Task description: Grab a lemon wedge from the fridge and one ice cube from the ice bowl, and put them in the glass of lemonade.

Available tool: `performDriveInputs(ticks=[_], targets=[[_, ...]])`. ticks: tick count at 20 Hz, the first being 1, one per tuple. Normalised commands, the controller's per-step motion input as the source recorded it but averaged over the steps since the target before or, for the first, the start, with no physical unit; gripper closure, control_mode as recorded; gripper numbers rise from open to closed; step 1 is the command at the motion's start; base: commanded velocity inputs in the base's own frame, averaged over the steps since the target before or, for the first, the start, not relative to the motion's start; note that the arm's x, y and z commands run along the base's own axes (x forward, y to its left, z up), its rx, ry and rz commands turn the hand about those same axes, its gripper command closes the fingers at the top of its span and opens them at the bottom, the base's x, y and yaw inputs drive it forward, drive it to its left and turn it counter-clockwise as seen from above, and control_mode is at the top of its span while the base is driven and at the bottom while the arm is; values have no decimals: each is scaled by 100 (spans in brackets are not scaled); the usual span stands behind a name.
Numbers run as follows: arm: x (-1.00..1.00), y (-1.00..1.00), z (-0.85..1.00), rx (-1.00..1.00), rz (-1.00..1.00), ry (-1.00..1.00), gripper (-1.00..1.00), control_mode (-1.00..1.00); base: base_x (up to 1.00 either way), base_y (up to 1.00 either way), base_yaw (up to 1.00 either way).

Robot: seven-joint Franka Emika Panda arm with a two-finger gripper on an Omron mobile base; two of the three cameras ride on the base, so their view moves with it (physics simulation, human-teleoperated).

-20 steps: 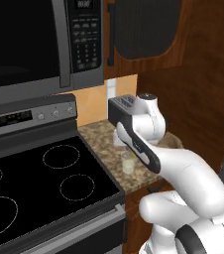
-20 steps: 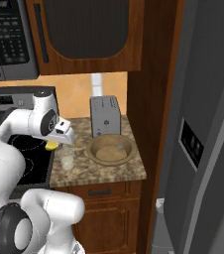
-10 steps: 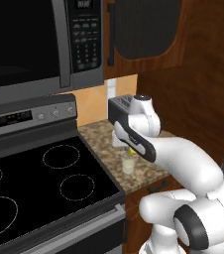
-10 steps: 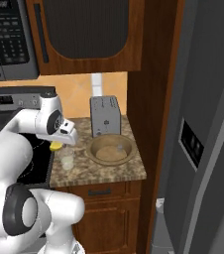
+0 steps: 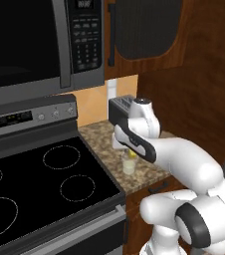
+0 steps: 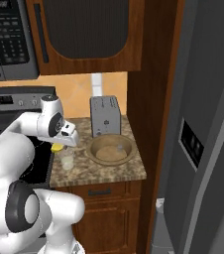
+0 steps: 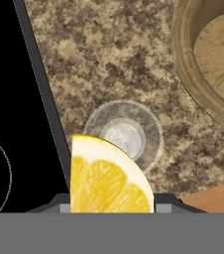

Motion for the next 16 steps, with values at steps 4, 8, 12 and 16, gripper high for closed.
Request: performDriveInputs(ticks=[4,8,12,16], targets=[[27,0,0,0,0,3,100,-100,0,0,0],[22,-2,0,0,0,3,100,-100,0,0,0],[11,0,-5,0,0,0,100,-100,0,0,0],[2,-5,-16,0,0,0,100,-100,0,0,0]])
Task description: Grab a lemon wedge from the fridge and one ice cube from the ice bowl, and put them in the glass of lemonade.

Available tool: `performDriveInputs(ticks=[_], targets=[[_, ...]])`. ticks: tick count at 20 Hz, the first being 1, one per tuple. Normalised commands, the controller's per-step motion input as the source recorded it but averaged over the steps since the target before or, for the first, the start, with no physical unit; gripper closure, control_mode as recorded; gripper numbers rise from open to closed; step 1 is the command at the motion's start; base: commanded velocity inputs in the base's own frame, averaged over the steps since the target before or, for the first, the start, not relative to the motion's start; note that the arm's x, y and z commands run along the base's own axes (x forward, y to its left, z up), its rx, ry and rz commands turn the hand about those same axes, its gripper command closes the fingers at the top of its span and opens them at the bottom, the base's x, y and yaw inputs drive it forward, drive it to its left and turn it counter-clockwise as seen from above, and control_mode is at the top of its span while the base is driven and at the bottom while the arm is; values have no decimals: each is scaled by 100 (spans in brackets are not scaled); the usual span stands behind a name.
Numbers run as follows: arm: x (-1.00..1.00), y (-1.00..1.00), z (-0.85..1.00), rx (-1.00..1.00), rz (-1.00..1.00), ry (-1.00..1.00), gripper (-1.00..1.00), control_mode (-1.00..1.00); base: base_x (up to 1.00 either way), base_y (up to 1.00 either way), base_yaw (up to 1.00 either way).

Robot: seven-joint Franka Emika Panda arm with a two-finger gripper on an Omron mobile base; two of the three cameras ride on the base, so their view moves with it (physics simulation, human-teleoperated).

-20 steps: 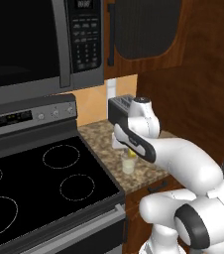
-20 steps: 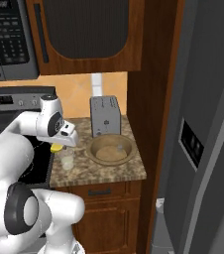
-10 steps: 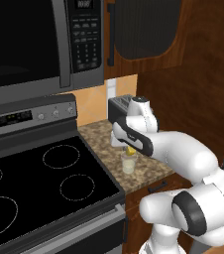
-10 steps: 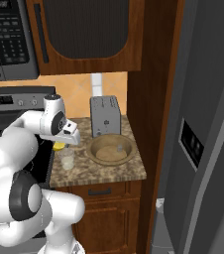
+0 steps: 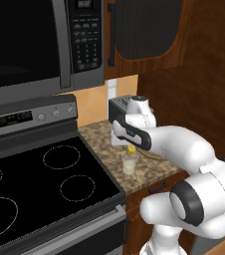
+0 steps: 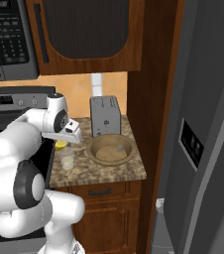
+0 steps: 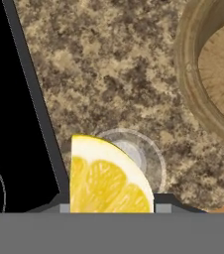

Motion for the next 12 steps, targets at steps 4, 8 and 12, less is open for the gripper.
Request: performDriveInputs(ticks=[4,8,12], targets=[[0,-26,-6,0,0,0,100,-100,0,0,0],[0,-3,0,0,0,0,100,-100,0,0,0],[6,6,0,0,0,0,100,-100,0,0,0]])
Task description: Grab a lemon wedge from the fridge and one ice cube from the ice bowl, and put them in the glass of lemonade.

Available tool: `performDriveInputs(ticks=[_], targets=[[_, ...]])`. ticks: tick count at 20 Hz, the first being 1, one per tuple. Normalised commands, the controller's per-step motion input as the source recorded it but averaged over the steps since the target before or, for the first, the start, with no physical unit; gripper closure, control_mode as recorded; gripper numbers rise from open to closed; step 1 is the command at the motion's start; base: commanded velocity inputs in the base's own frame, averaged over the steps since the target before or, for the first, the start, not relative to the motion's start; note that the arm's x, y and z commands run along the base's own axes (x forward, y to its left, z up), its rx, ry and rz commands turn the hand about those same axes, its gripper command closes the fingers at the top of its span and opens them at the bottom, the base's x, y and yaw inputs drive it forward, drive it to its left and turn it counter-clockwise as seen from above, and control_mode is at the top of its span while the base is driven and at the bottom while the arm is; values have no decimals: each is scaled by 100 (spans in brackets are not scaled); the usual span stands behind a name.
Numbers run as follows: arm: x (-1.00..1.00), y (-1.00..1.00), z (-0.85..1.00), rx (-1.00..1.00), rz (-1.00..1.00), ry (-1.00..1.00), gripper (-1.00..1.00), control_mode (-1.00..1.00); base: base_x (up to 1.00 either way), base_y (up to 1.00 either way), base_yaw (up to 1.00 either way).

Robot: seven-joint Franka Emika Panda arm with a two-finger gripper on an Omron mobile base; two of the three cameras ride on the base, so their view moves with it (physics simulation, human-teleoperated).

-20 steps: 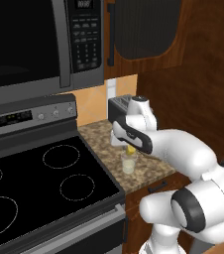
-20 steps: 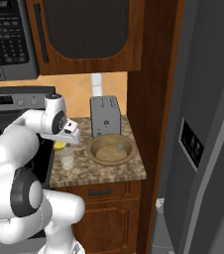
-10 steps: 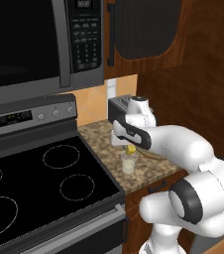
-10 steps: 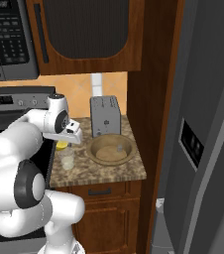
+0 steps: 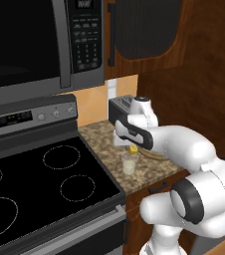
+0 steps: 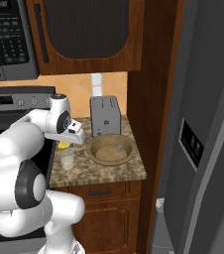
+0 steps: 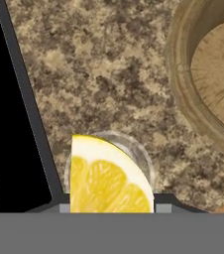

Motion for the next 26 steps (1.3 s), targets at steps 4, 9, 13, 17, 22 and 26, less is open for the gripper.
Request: performDriveInputs(ticks=[4,9,13,17,22,26], targets=[[20,0,0,0,0,0,100,-100,0,0,0],[2,0,0,0,0,0,100,-100,0,0,0],[0,0,0,0,0,0,-100,-100,0,0,0],[0,0,0,0,0,0,-100,-100,0,0,0],[0,0,0,0,0,0,-100,-100,0,0,0],[0,0,0,0,0,0,-100,-100,0,0,0]])
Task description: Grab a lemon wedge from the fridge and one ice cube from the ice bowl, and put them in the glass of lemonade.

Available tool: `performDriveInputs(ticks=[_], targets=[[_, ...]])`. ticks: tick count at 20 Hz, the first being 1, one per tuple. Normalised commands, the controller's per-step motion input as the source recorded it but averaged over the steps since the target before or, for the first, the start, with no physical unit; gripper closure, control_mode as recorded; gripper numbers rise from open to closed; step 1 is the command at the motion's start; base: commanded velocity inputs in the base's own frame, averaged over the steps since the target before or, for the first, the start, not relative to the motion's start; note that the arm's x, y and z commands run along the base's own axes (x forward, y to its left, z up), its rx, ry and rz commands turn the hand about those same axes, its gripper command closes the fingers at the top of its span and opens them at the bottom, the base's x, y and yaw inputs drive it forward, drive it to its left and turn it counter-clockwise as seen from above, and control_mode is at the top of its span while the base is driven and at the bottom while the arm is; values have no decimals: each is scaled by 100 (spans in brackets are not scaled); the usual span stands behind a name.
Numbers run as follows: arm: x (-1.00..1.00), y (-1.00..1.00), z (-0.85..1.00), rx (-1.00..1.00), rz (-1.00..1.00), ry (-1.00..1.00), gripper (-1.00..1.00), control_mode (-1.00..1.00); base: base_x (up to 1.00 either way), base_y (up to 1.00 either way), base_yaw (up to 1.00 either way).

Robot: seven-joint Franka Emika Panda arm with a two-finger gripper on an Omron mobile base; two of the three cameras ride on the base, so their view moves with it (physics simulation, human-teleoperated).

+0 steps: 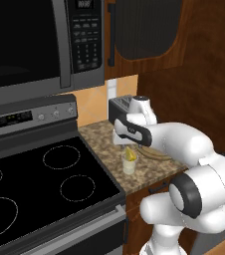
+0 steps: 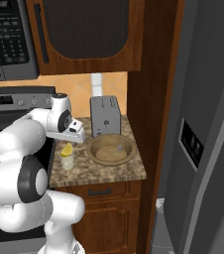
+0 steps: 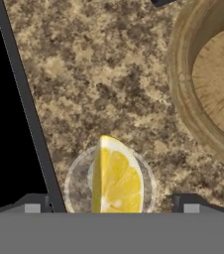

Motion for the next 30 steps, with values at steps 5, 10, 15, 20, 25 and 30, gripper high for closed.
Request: performDriveInputs(ticks=[5,10,15,20,25,30], targets=[[0,0,3,0,0,0,-100,-100,0,0,0],[-25,0,20,5,2,-3,-100,-100,0,0,0],[-49,0,21,6,2,-9,-100,-100,0,0,0],[-95,-7,11,11,1,-11,-100,-100,0,0,0],[-84,-12,77,-5,0,0,-100,-100,0,0,0],[-74,-29,98,-18,0,10,-100,-100,0,0,0]])
